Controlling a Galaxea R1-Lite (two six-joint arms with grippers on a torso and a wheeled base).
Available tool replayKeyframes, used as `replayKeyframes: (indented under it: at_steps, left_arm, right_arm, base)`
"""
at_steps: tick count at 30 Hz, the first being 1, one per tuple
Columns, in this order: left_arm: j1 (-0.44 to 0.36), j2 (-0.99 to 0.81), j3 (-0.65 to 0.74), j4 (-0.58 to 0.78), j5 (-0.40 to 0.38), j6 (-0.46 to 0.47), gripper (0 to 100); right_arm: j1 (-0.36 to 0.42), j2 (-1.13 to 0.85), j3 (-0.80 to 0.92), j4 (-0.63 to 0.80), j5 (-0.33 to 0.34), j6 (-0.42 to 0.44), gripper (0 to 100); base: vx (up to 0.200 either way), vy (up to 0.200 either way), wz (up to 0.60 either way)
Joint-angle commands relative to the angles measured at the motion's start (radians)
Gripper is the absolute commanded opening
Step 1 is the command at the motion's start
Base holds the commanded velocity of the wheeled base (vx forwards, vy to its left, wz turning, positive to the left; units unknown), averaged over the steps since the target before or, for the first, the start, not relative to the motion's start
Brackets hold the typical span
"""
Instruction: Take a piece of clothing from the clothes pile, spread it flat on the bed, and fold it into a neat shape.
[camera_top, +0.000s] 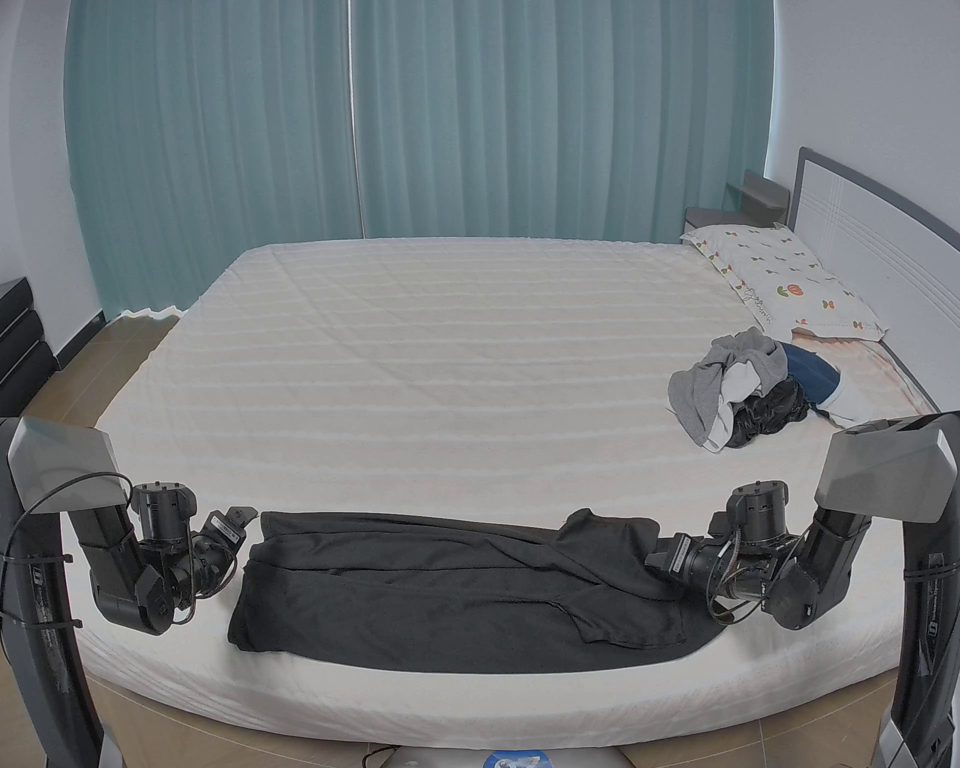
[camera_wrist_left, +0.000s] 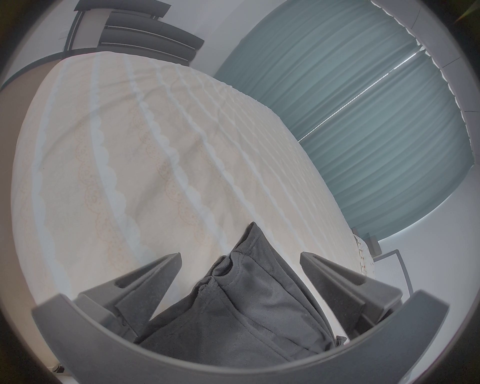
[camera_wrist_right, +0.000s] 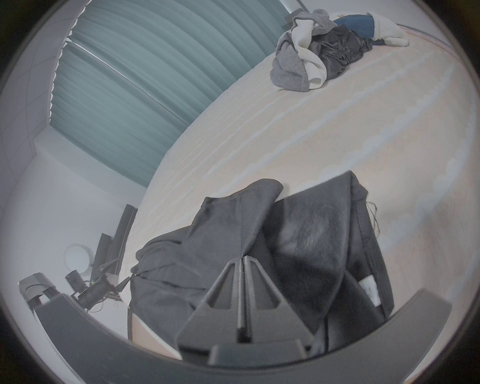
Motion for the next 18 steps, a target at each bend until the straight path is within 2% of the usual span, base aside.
replayKeyframes:
  at_steps: [1,8,9,11,18]
  left_arm:
    - [0.0,0.003,0.002,0.0,0.0,0.0,100]
    - [0.0,0.003,0.002,0.0,0.0,0.0,100]
    - [0.0,0.003,0.002,0.0,0.002,0.0,100]
    - [0.0,0.003,0.002,0.0,0.0,0.0,100]
    - [0.0,0.0,0.003,0.0,0.002,0.0,100]
  right_arm:
    - [-0.036,-0.051,0.058,-0.02,0.032,-0.012,0]
    - [-0.066,-0.077,0.113,-0.036,0.084,-0.033,0]
    - [-0.082,-0.097,0.135,-0.048,0.135,-0.033,0]
    - [-0.092,-0.11,0.15,-0.051,0.172,-0.033,0]
    - [-0.134,-0.111,0.158,-0.039,0.213,-0.035,0]
  base:
    - [0.0,0.0,0.0]
    - [0.0,0.0,0.0]
    - [0.0,0.0,0.0]
    - [0.0,0.0,0.0]
    - [0.0,0.0,0.0]
